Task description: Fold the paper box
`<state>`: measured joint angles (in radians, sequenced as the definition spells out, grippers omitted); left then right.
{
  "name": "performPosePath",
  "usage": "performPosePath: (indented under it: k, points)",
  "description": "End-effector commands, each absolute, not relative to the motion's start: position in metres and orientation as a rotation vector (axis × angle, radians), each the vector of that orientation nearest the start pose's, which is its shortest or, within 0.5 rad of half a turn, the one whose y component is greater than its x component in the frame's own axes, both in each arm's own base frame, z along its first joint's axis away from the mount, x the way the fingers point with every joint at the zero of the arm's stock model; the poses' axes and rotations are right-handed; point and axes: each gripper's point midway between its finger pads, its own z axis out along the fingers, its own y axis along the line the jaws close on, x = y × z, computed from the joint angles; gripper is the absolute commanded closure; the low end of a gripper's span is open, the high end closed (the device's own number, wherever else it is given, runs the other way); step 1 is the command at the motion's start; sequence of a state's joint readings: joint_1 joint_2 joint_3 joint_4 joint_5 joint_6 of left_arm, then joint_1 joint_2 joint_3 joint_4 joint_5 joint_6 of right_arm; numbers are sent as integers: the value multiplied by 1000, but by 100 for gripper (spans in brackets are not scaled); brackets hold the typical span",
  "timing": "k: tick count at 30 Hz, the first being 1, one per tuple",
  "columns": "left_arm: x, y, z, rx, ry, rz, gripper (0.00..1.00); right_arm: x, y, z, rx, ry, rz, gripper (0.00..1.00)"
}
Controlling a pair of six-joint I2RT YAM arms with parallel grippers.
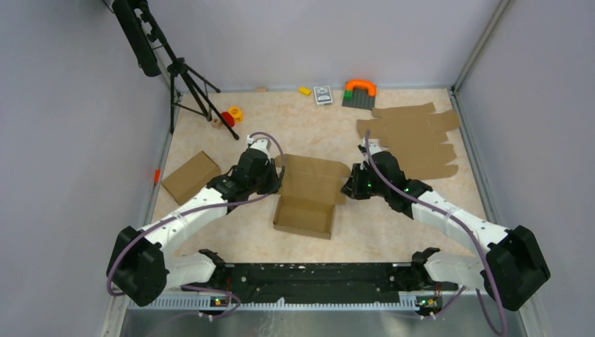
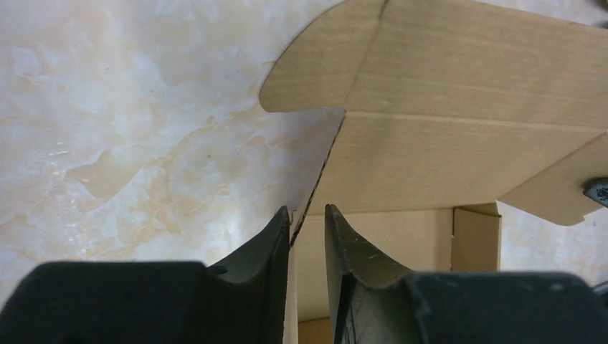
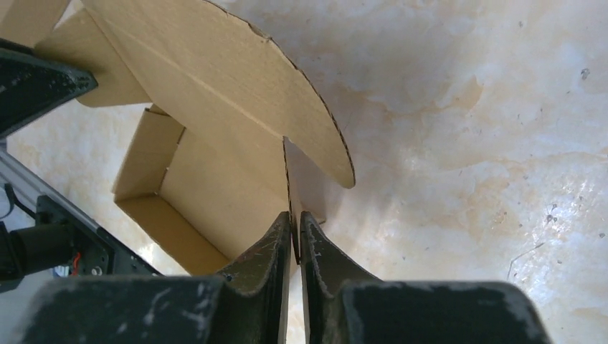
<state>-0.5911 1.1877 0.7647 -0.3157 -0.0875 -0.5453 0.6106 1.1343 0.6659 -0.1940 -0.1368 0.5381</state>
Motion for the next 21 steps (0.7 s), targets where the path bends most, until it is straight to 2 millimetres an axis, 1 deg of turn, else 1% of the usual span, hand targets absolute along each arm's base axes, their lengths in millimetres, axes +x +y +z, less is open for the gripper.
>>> performPosePath:
  k: [1, 5, 8, 9, 11, 15, 20, 21]
  points:
    - [275, -209, 140, 24, 2313, -603, 76, 257, 238, 153, -123, 2245, 804, 92]
    - [271, -217, 141, 39, 2318, -663, 81, 259, 246, 161, -123, 2223, 776, 93]
    - [270, -218, 139, 38, 2325, -666, 84, 259, 253, 167, -129, 2207, 761, 94]
    - [270, -217, 138, 34, 2326, -663, 85, 262, 252, 169, -118, 2197, 735, 95]
    - [269, -215, 138, 29, 2322, -660, 90, 261, 253, 169, -117, 2183, 711, 95]
    - [270, -212, 139, 18, 2295, -652, 93, 269, 247, 167, -77, 2138, 662, 100]
    - [270, -210, 136, 27, 2308, -630, 95, 282, 238, 168, -53, 2093, 574, 100]
    - [273, -206, 135, 13, 2304, -595, 95, 284, 237, 168, -53, 2085, 566, 100]
